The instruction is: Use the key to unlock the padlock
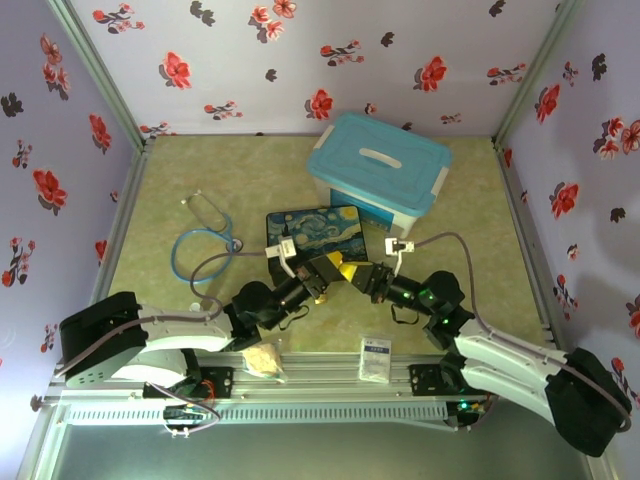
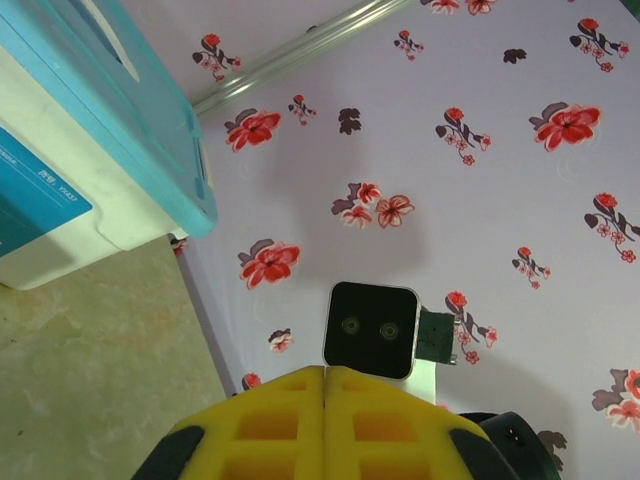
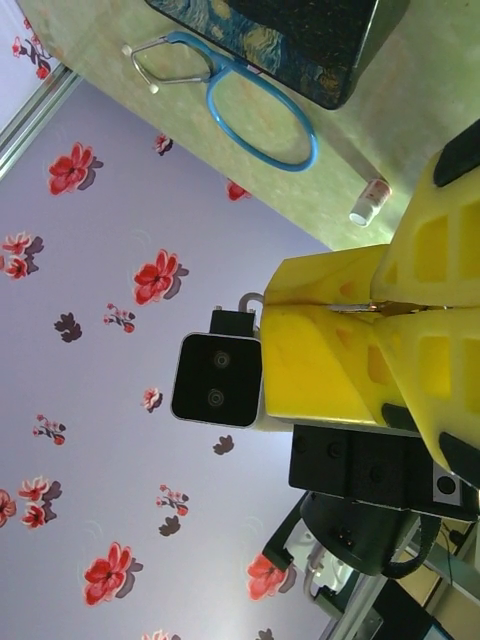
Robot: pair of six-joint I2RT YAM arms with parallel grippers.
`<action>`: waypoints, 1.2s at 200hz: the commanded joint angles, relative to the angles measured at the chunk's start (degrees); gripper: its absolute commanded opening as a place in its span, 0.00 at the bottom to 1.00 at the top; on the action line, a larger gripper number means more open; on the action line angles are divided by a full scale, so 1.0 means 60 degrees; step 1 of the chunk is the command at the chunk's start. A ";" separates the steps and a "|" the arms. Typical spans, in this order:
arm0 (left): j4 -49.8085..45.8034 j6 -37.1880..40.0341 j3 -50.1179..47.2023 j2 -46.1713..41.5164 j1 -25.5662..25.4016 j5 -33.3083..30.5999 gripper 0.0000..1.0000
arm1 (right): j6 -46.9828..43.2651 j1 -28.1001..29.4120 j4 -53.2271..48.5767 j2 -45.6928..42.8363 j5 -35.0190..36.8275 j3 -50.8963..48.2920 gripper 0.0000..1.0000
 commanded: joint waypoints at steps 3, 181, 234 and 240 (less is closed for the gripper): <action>-0.0121 0.0321 -0.0135 -0.0275 0.0040 -0.0397 0.29 | -0.0713 -0.0038 -0.1222 -0.0601 -0.0107 0.0026 0.00; -0.5475 0.0206 0.1304 -0.0905 0.0626 0.1943 0.12 | -0.1010 -0.0038 -0.1913 -0.0104 -0.0720 0.0562 0.00; -0.5788 0.0209 0.1243 -0.1328 0.0714 0.1700 0.00 | -0.1125 -0.0067 -0.2269 -0.0373 -0.0413 0.0568 0.50; -0.5643 0.0167 0.1146 -0.1430 0.0735 0.1551 0.00 | -0.1015 -0.0067 -0.2033 -0.0418 -0.0324 0.0465 0.54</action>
